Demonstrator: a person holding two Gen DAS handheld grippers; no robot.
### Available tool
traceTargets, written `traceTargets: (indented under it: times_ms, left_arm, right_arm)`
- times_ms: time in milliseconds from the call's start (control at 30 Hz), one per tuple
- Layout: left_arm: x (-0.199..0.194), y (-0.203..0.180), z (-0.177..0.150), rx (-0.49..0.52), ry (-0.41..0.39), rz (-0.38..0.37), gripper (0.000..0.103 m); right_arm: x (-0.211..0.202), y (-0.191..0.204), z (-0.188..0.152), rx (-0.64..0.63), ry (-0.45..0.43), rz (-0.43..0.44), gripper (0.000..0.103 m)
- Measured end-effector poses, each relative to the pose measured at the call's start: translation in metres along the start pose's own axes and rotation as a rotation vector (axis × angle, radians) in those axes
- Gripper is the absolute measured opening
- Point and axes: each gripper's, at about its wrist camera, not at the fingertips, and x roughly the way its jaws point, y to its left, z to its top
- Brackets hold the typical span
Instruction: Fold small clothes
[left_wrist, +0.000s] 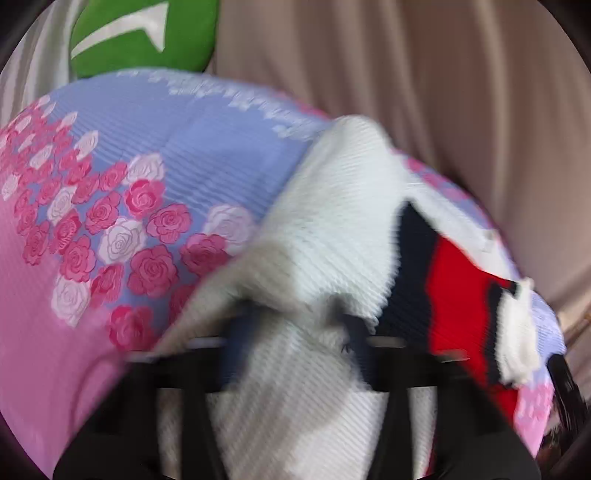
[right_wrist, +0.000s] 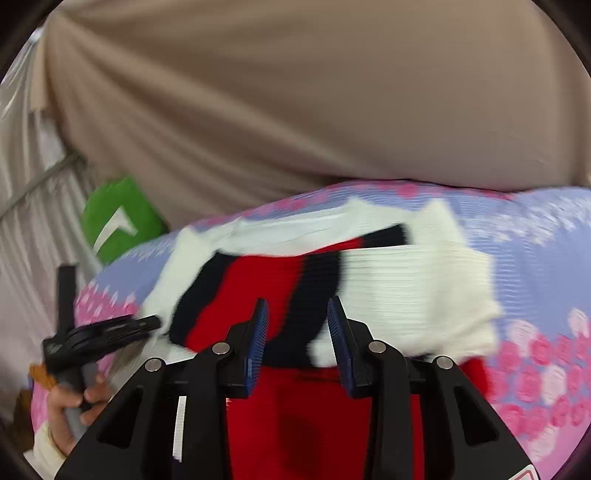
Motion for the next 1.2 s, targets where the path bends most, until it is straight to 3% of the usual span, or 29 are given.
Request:
traceTargets:
  times_ms: [167, 300, 533, 633, 700, 733, 833, 1000, 1100, 1200]
  left_arm:
    - [-0.020, 0.032, 0.013, -0.069, -0.118, 0.056, 0.008]
    - [-0.006, 0.035, 0.008, -0.033, -0.094, 0.053, 0.008]
    - [-0.003, 0.035, 0.007, -0.032, -0.105, 0.026, 0.008]
    - [-0.001, 0.045, 0.008, -0.037, -0.108, 0.014, 0.009]
    - [-0.003, 0.049, 0.009, -0.047, -0.106, -0.006, 0.009]
    - [-0.002, 0.051, 0.008, -0.049, -0.108, -0.018, 0.010]
    - [-0.003, 0.052, 0.008, -0.040, -0.107, -0.025, 0.010]
    - [-0.003, 0.044, 0.004, -0.009, -0.121, 0.013, 0.010]
    - [-0.003, 0.039, 0.003, 0.008, -0.126, 0.039, 0.010]
    - [-0.003, 0.035, 0.002, 0.018, -0.129, 0.061, 0.010]
  right_arm:
    - [0.057, 0.058, 0.000, -0.116, 0.068, 0.052, 0.034]
    - [0.105, 0.090, 0.016, -0.093, 0.120, 0.137, 0.034]
    - [0.196, 0.135, 0.021, -0.143, 0.230, 0.113, 0.034]
    - [0.207, 0.160, 0.024, -0.222, 0.196, 0.072, 0.037]
    - [0.193, 0.162, 0.029, -0.204, 0.151, 0.121, 0.035]
    - [0.171, 0.154, 0.032, -0.182, 0.097, 0.136, 0.031]
    - [0.115, 0.109, 0.035, -0.123, 0.020, 0.093, 0.032]
    - [0.015, -0.033, 0.005, 0.068, -0.067, -0.244, 0.046]
    - [0.001, -0.083, -0.013, 0.140, -0.017, -0.315, 0.048]
    - [0.017, -0.101, -0.023, 0.149, 0.027, -0.303, 0.051]
